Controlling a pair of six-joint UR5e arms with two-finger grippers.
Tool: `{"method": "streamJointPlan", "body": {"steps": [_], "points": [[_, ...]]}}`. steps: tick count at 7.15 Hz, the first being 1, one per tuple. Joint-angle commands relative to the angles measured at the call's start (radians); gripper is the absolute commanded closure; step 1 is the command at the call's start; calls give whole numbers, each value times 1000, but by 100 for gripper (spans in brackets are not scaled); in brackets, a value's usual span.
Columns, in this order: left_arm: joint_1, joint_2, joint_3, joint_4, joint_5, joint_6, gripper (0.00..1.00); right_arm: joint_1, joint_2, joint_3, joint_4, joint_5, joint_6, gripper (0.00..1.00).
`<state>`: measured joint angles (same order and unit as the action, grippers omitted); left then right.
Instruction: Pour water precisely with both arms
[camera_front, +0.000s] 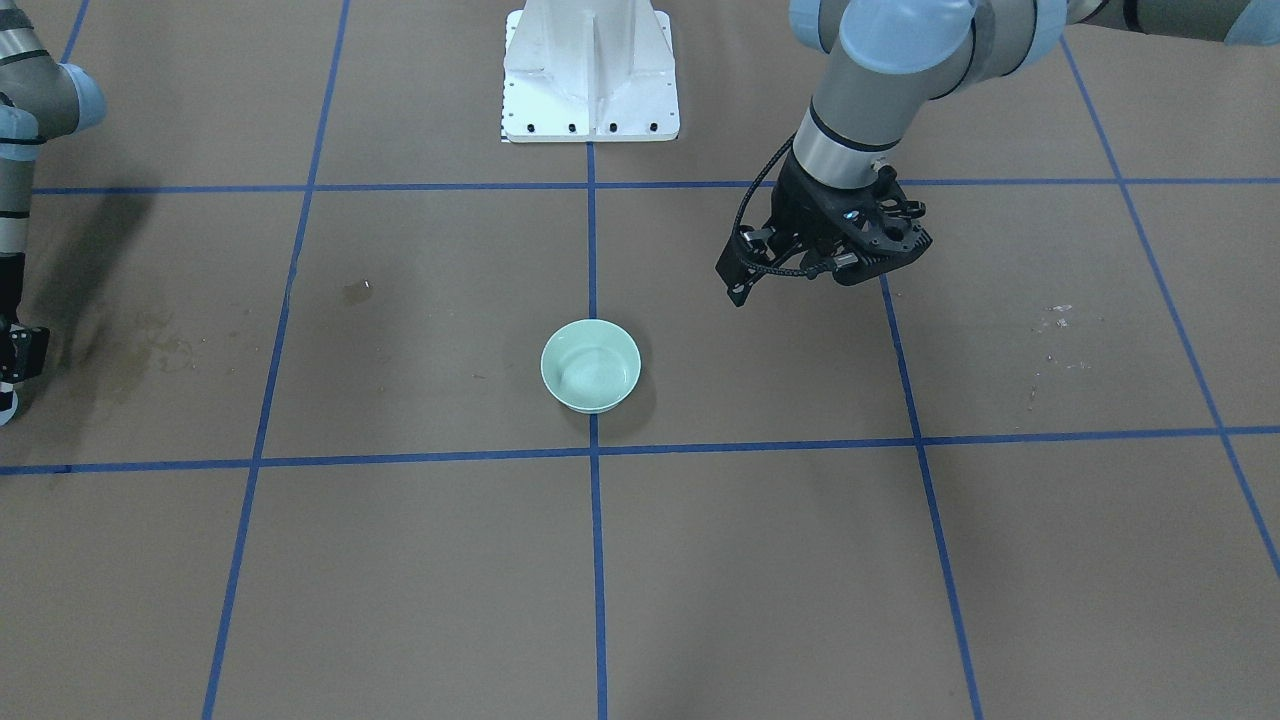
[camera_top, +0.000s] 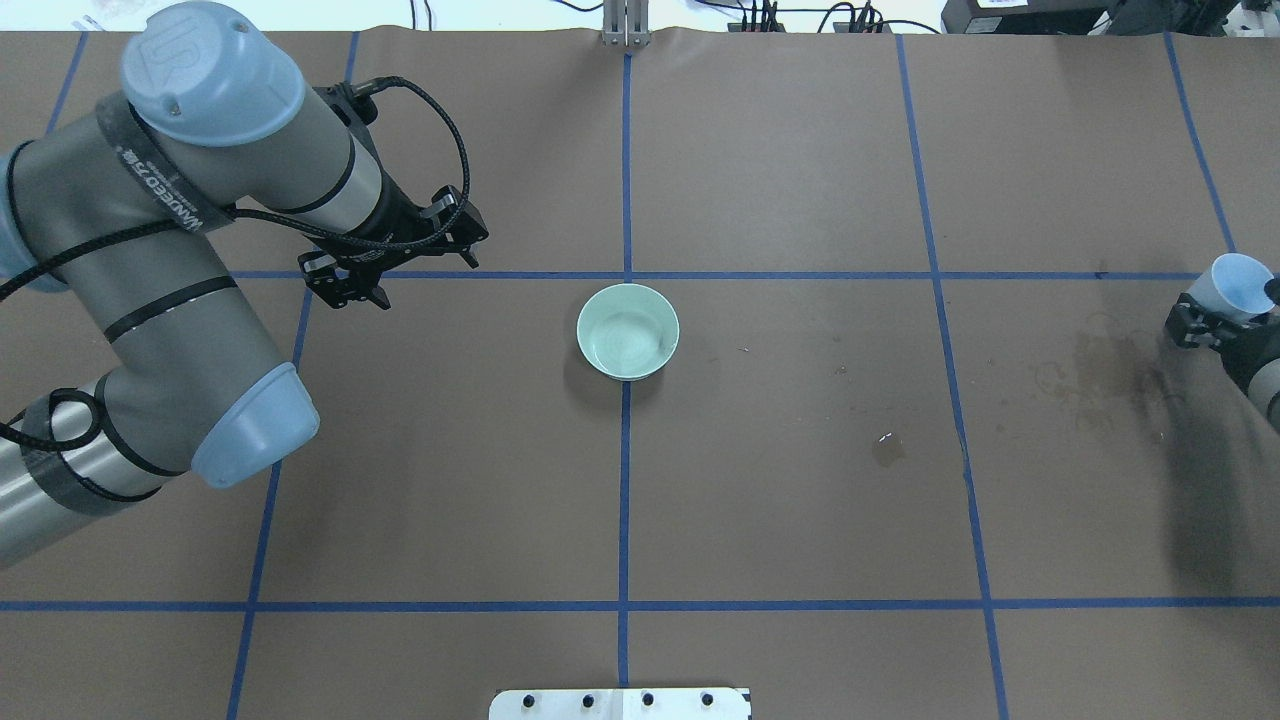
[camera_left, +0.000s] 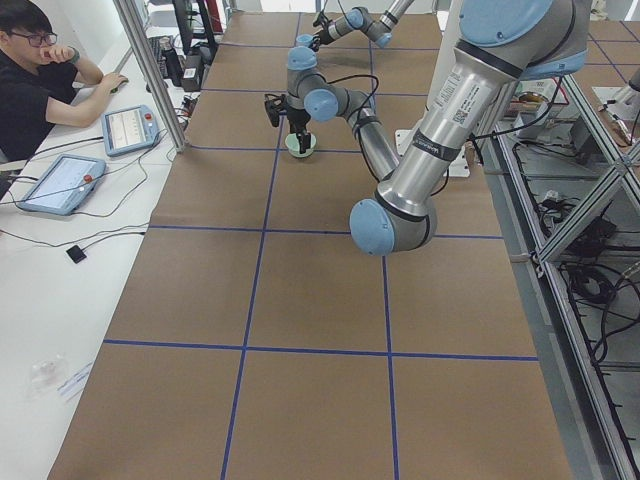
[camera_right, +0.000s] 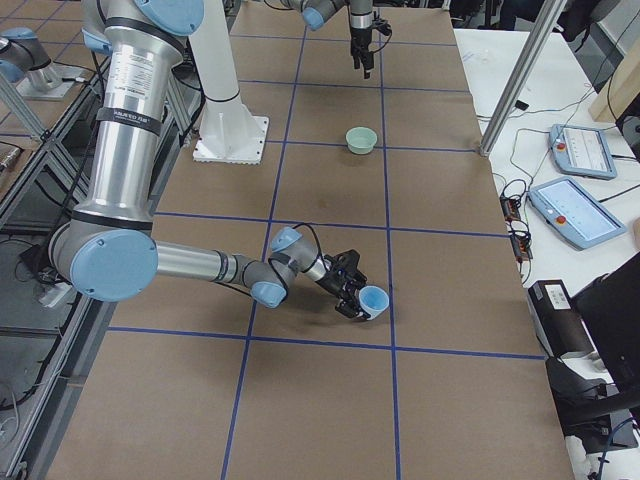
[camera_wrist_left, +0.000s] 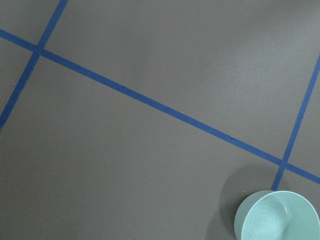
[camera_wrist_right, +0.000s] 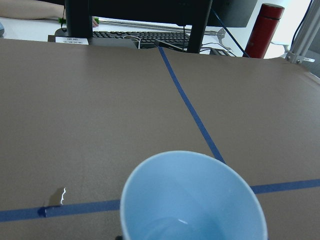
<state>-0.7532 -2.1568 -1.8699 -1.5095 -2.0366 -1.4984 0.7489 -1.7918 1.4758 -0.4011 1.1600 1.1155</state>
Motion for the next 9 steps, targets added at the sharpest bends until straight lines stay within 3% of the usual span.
{"method": "streamJointPlan", "body": {"steps": [1, 2, 3, 4, 5, 7, 9], "points": [[0, 0, -1, -1, 0, 3, 0, 188, 29, 7, 99, 194, -242, 100], [-2, 2, -2, -2, 0, 3, 0, 196, 72, 9, 100, 205, -255, 100], [-2, 2, -2, 0, 0, 3, 0, 210, 95, 53, 99, 272, -319, 100], [-5, 2, -2, 0, 0, 3, 0, 284, 139, 69, 99, 437, -441, 100], [-8, 2, -2, 0, 0, 3, 0, 338, 210, 72, 99, 536, -513, 100], [-17, 2, -8, -2, 0, 4, 0, 337, 291, 130, 84, 599, -523, 100], [-38, 55, -61, 5, 1, 186, 0, 331, 383, 130, 7, 848, -526, 100]]}}
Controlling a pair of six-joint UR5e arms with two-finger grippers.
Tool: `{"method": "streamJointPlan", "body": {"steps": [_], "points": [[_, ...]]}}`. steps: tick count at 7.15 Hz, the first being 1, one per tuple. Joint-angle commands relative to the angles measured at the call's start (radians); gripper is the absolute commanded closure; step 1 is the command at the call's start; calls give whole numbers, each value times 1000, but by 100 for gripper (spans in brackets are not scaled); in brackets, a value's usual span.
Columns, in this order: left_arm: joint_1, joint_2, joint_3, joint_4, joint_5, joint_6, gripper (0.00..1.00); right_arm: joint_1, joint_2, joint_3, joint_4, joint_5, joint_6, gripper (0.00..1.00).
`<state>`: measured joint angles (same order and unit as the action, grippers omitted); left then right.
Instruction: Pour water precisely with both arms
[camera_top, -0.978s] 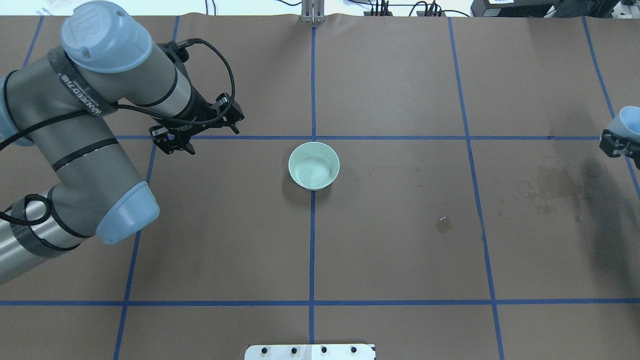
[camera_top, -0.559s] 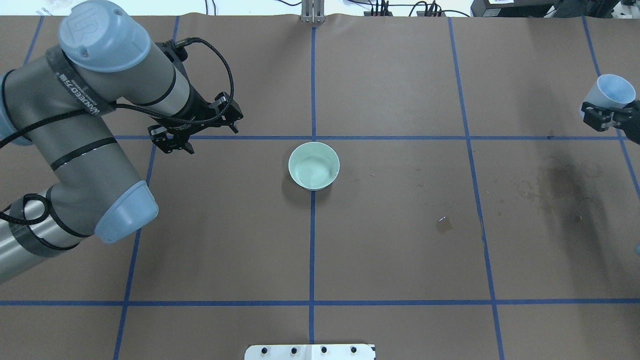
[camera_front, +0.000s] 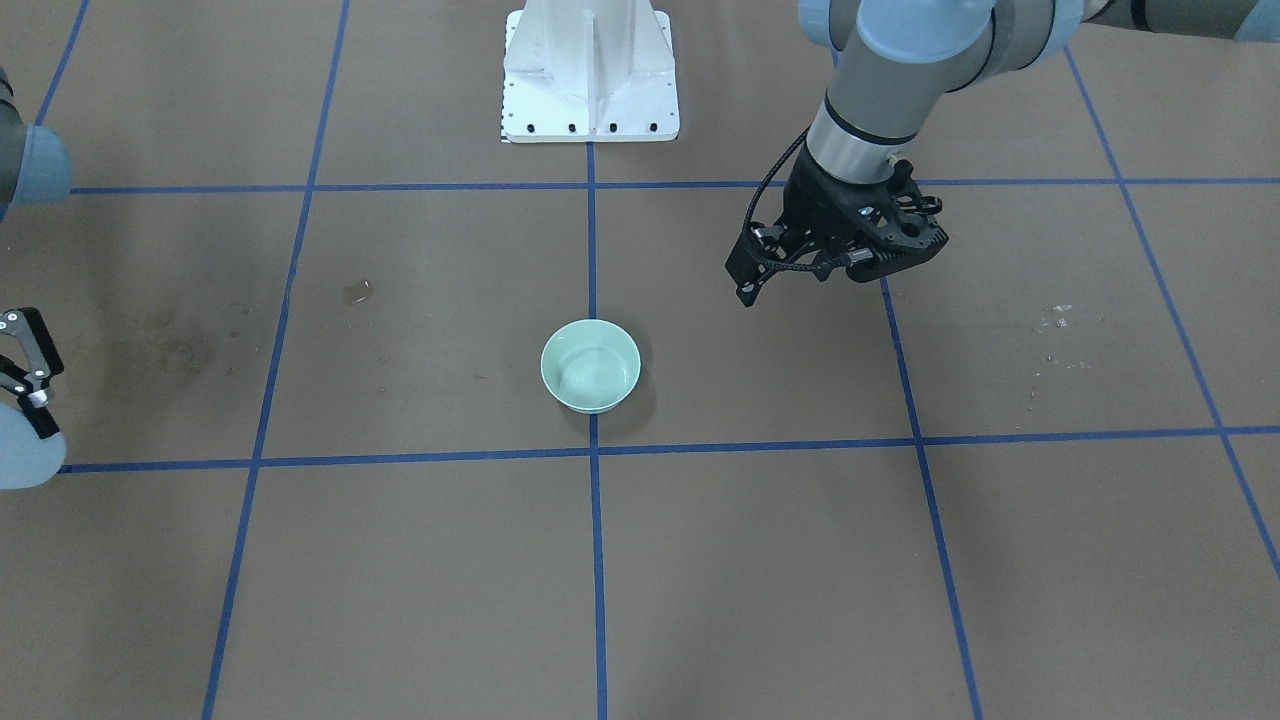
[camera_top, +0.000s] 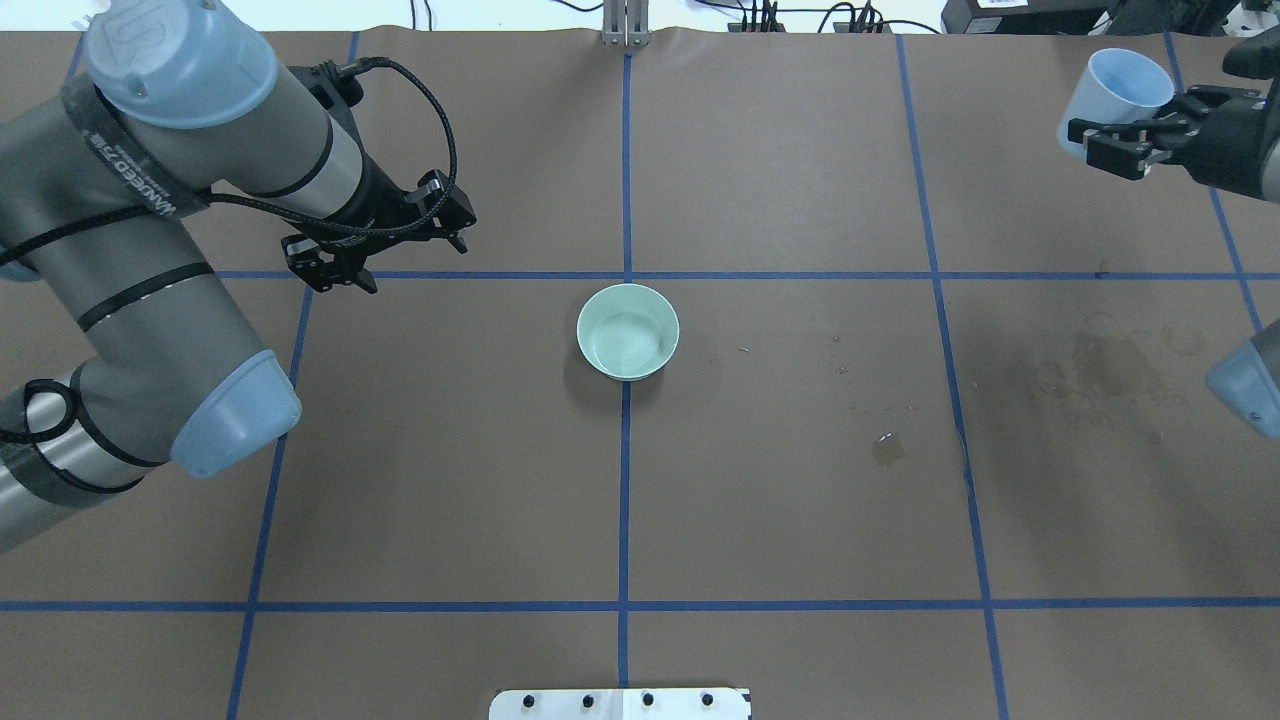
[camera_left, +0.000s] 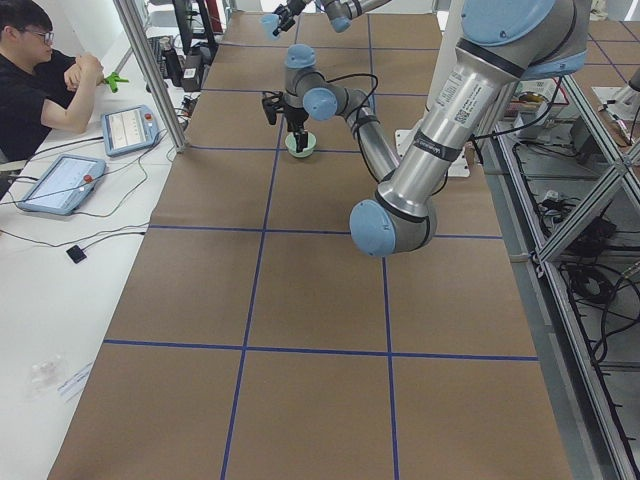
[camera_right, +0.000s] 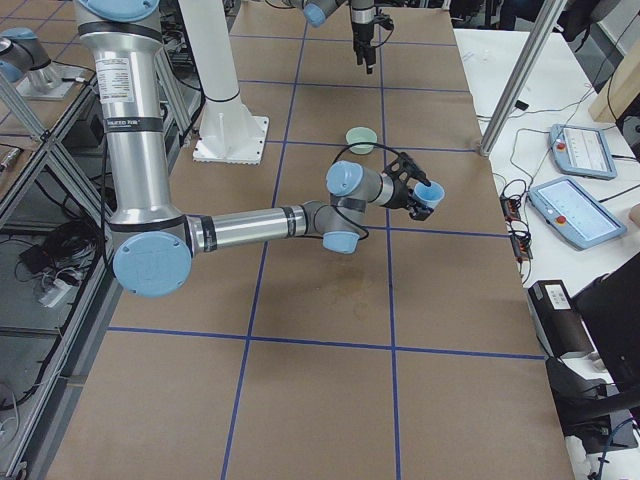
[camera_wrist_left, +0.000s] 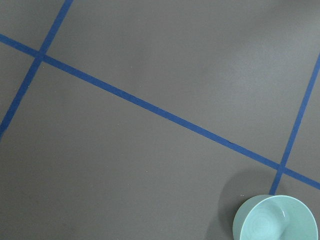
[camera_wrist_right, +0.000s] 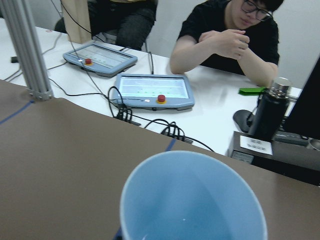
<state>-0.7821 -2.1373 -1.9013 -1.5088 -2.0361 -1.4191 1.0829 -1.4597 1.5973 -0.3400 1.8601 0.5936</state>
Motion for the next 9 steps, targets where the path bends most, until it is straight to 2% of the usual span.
{"method": "streamJointPlan", "body": {"steps": [1, 2, 5, 6, 7, 8, 9], "points": [[-32, 52, -28, 2, 1, 147, 0, -52, 86, 10, -80, 178, -6, 100], [-49, 75, -27, 2, 1, 176, 0, -129, 97, 9, -109, 165, -8, 100], [-66, 96, -27, 1, 0, 207, 0, -199, 159, 12, -204, 130, -6, 100], [-66, 96, -27, 1, 1, 207, 0, -230, 194, 60, -350, 111, -6, 100], [-66, 96, -24, 1, 1, 207, 0, -288, 246, 155, -560, 32, -5, 100], [-66, 96, -16, 1, 1, 207, 0, -405, 265, 252, -715, -169, -36, 100], [-66, 96, -9, -1, 2, 207, 0, -464, 304, 268, -802, -277, -98, 100]]}}
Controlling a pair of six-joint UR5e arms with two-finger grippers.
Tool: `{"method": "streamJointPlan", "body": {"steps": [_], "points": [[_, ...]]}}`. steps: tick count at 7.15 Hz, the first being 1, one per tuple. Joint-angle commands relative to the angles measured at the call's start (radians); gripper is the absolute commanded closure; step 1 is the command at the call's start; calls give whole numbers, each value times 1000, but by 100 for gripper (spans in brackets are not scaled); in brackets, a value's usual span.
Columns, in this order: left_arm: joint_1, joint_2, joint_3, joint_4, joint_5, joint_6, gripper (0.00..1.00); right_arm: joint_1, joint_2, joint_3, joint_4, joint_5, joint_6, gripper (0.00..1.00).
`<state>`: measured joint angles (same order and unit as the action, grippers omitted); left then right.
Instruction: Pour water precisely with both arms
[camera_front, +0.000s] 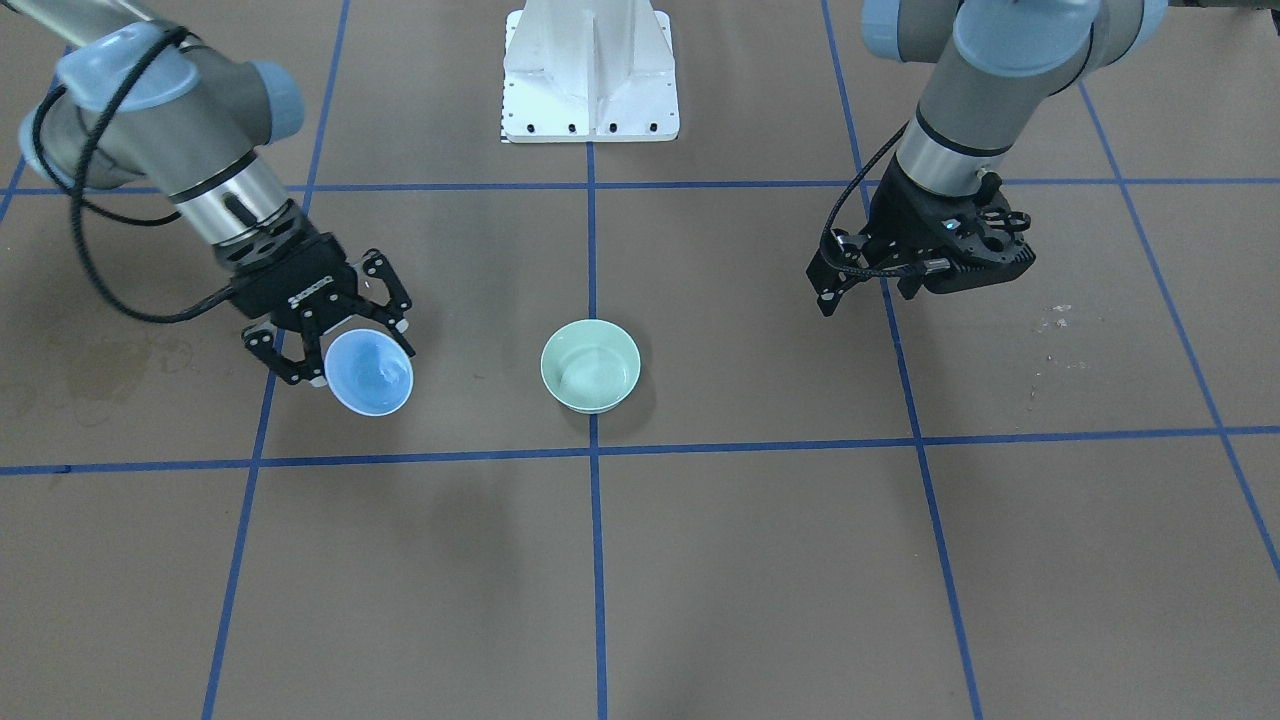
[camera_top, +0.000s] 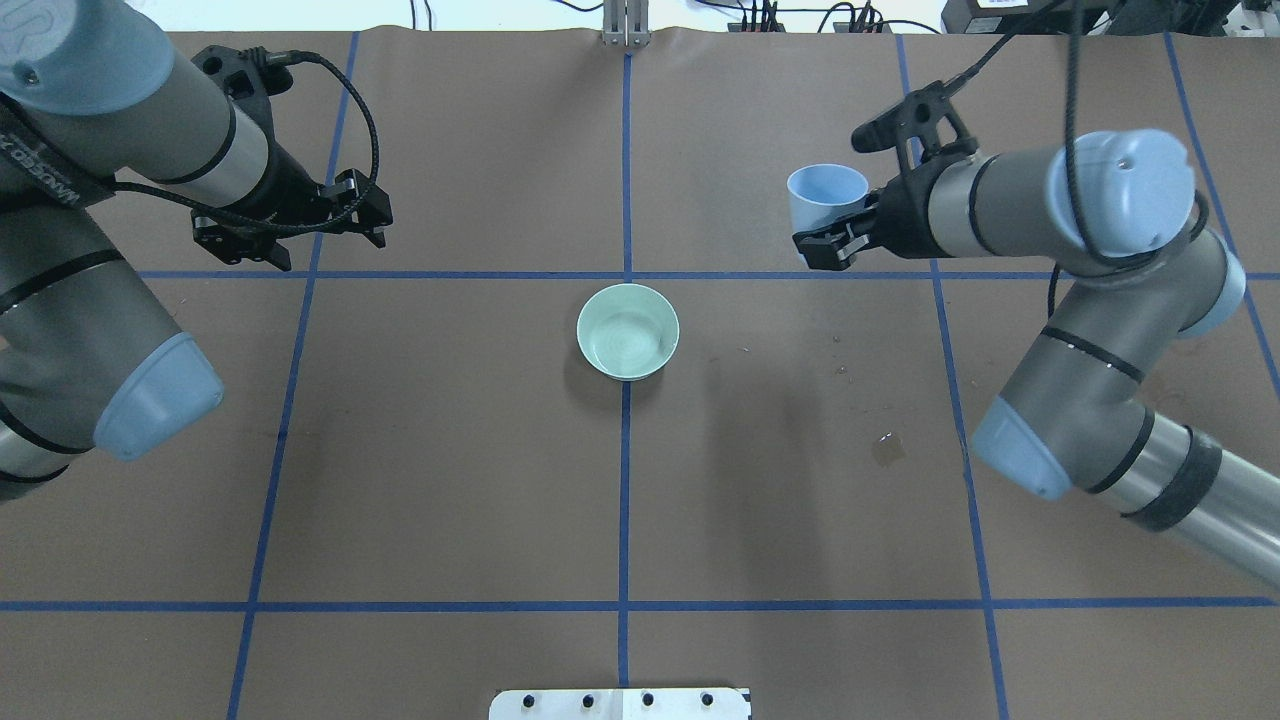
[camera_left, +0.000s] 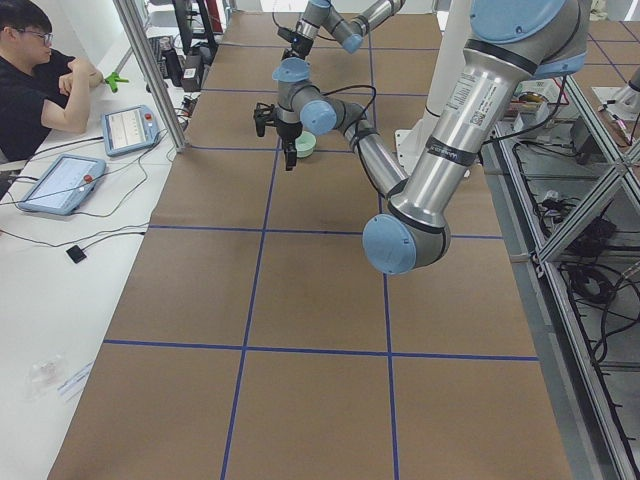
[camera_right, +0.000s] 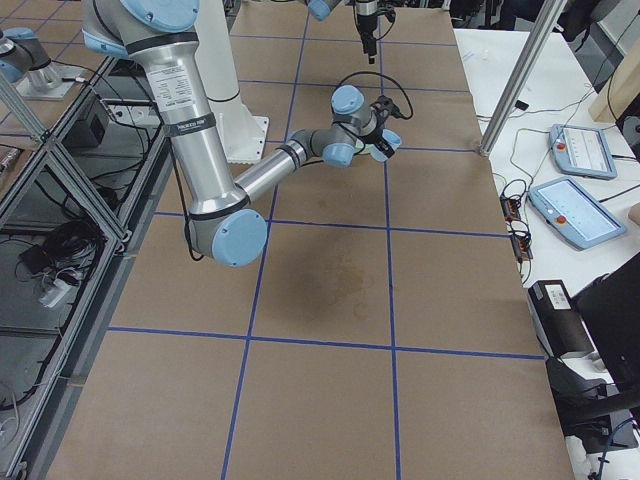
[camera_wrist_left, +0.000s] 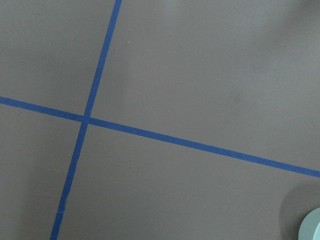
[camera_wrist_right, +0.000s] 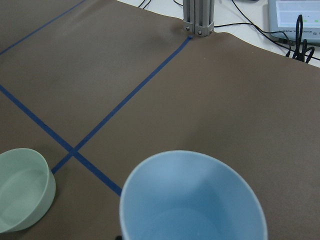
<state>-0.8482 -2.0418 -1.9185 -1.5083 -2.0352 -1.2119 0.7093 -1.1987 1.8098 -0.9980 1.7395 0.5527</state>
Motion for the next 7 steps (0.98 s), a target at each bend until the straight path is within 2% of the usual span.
{"method": "streamJointPlan", "body": {"steps": [1, 2, 4, 5, 7], "points": [[0, 0, 12, -1, 9, 0, 0, -129, 80, 52, -207, -163, -57, 100], [0, 0, 13, -1, 9, 2, 0, -149, 124, 48, -265, -153, -62, 100], [-3, 0, 21, -1, 9, 2, 0, -177, 159, 37, -275, -120, -144, 100], [-8, 0, 33, -3, 9, 2, 0, -177, 162, 37, -322, -45, -155, 100], [-11, 2, 62, -33, 9, 3, 0, -175, 267, -6, -469, -26, -172, 100]]}}
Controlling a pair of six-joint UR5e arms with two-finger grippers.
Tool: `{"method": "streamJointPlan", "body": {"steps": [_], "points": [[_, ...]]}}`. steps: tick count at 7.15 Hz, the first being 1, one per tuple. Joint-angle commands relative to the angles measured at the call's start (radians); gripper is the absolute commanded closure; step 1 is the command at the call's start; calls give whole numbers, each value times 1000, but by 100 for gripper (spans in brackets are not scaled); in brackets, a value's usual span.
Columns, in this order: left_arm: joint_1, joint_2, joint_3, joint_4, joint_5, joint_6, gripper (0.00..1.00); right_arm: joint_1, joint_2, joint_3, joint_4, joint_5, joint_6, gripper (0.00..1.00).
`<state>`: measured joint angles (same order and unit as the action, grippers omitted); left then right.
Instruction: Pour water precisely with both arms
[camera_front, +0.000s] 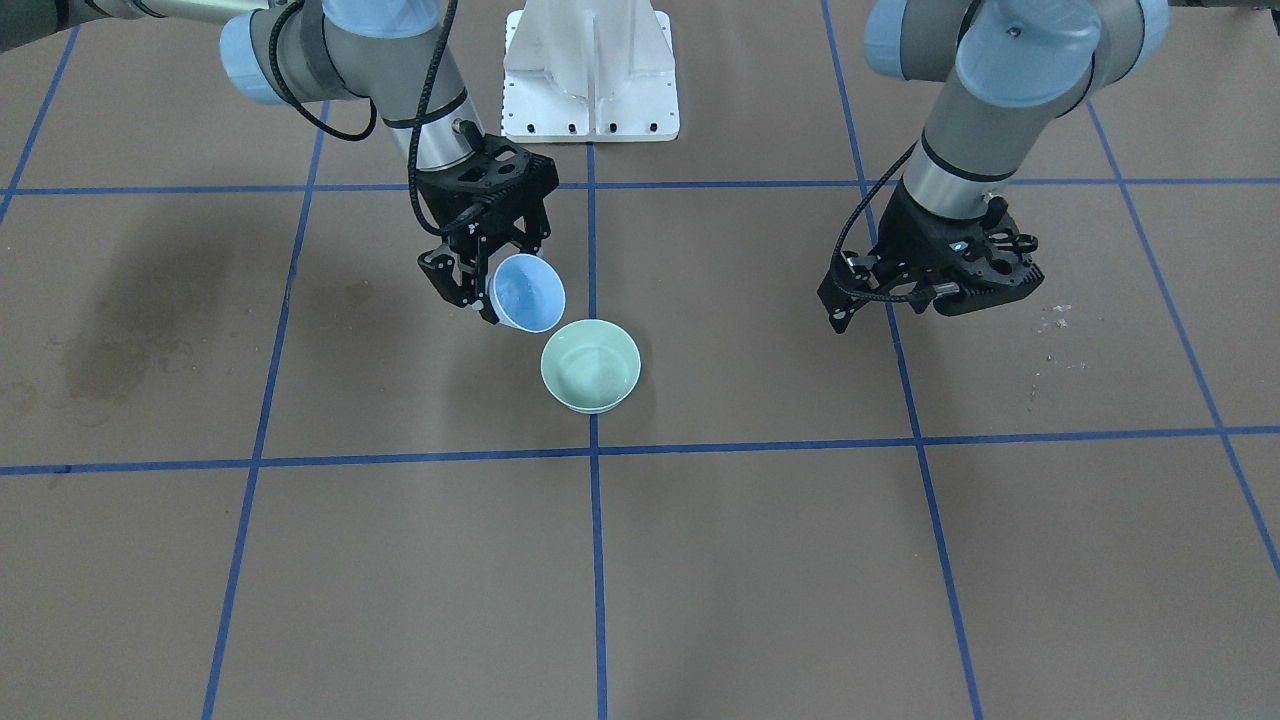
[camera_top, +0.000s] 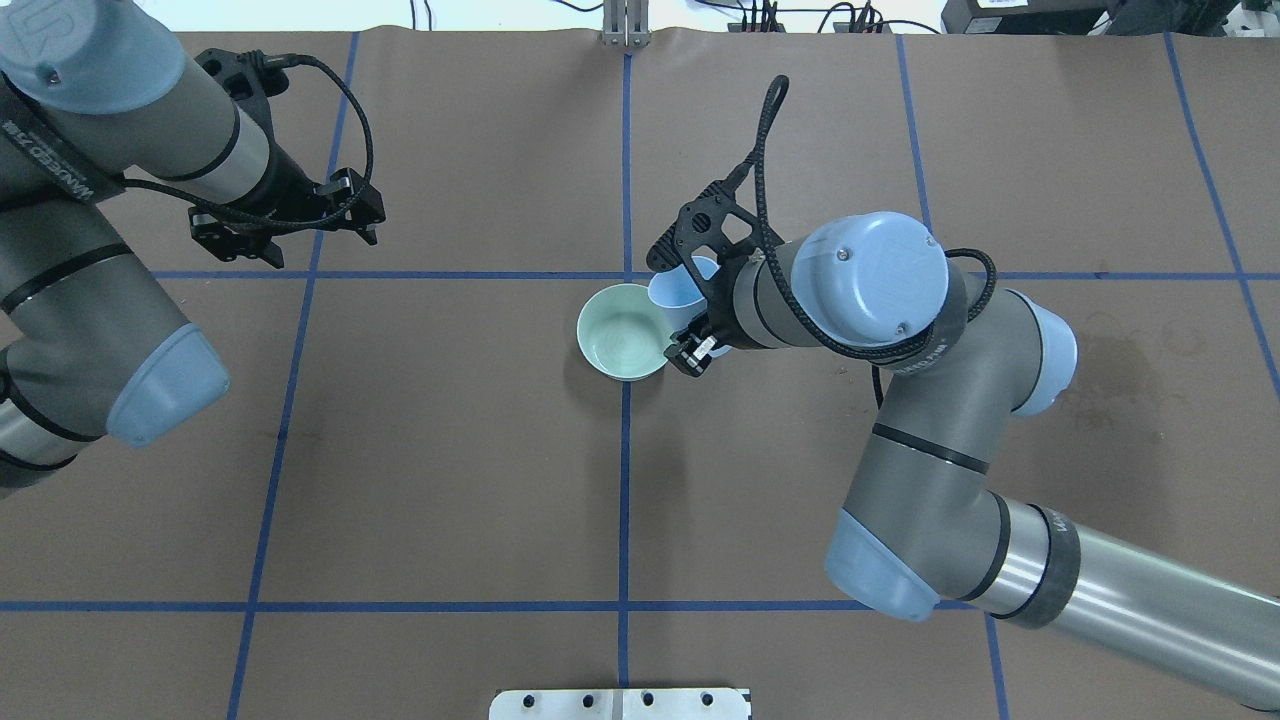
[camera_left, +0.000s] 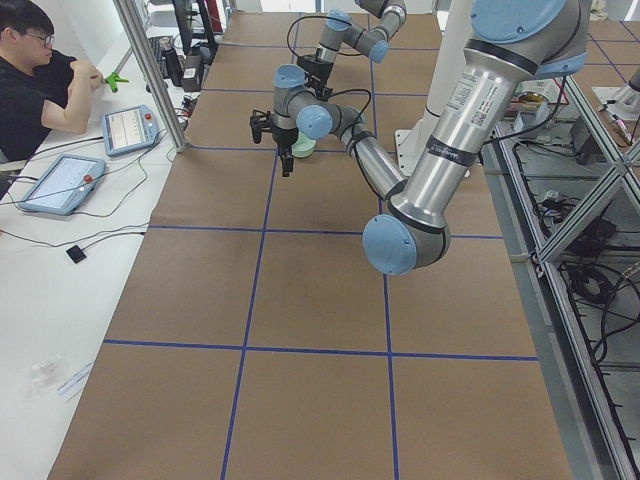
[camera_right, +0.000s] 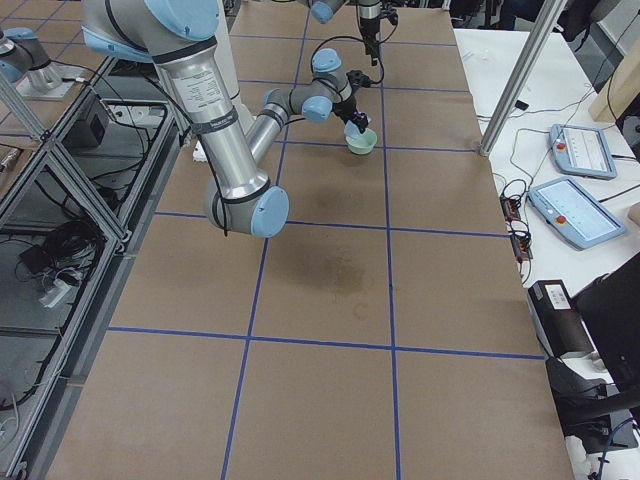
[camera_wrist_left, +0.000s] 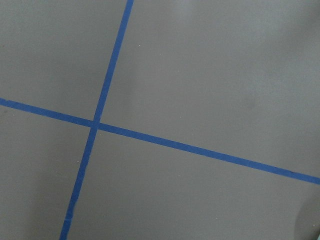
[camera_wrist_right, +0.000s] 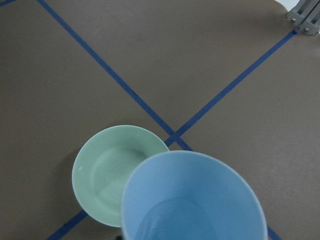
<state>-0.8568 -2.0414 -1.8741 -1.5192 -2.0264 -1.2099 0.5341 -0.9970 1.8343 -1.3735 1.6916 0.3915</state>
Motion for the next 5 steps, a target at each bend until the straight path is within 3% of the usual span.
{"method": "streamJointPlan", "body": {"steps": [1, 4, 5], "points": [[-7, 1, 26, -32, -2, 44, 0, 15, 124, -71, -155, 78, -11, 100], [-39, 61, 21, -36, -8, 174, 0, 92, 199, -220, -235, 339, -13, 100], [-45, 82, 19, -44, -9, 220, 0, 92, 228, -269, -272, 350, -13, 100]]}}
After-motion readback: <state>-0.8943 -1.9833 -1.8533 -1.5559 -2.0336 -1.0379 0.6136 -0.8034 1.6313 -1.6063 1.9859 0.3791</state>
